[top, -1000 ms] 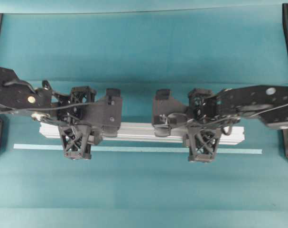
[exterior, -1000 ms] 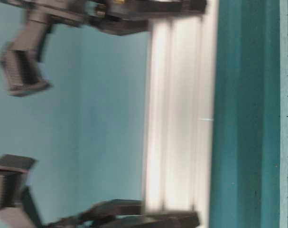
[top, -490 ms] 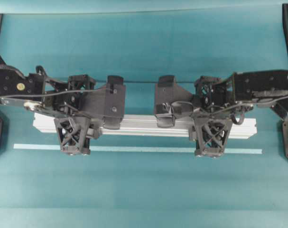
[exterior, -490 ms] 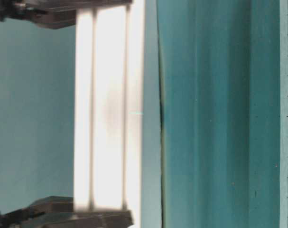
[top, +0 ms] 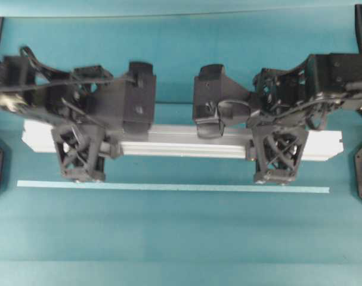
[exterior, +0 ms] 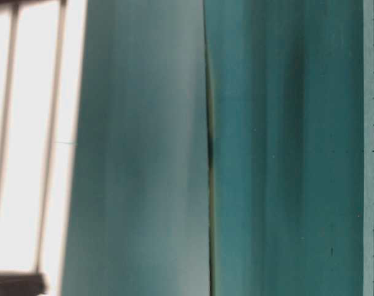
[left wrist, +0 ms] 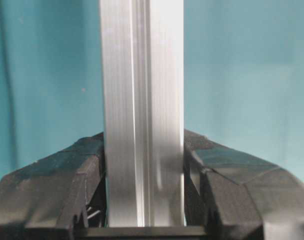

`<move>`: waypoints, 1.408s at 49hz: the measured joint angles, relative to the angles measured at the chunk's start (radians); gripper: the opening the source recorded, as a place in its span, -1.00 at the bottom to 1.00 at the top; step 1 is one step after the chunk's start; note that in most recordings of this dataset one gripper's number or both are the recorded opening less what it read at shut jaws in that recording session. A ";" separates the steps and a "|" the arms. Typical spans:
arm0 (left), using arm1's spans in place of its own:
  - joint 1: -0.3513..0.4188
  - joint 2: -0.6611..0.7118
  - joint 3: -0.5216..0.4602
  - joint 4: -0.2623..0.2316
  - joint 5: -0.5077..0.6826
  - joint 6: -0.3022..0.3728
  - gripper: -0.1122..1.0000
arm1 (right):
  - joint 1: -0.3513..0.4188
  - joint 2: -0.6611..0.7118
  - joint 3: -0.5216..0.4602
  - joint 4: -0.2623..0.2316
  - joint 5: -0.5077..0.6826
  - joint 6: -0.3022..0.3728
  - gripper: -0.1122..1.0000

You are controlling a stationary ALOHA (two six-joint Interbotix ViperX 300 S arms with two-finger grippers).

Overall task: Lift the metal rail with both hands.
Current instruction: 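Lift the rail upward with both grippers together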

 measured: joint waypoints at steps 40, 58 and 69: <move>0.002 0.029 -0.311 0.000 0.250 0.000 -0.16 | 0.015 0.025 -0.348 -0.002 0.212 0.040 -0.12; 0.003 0.064 -0.367 -0.002 0.310 0.012 -0.16 | 0.020 0.023 -0.351 -0.003 0.216 0.041 -0.12; 0.002 0.064 -0.367 0.000 0.310 0.012 -0.16 | 0.020 0.021 -0.351 -0.015 0.218 0.041 -0.12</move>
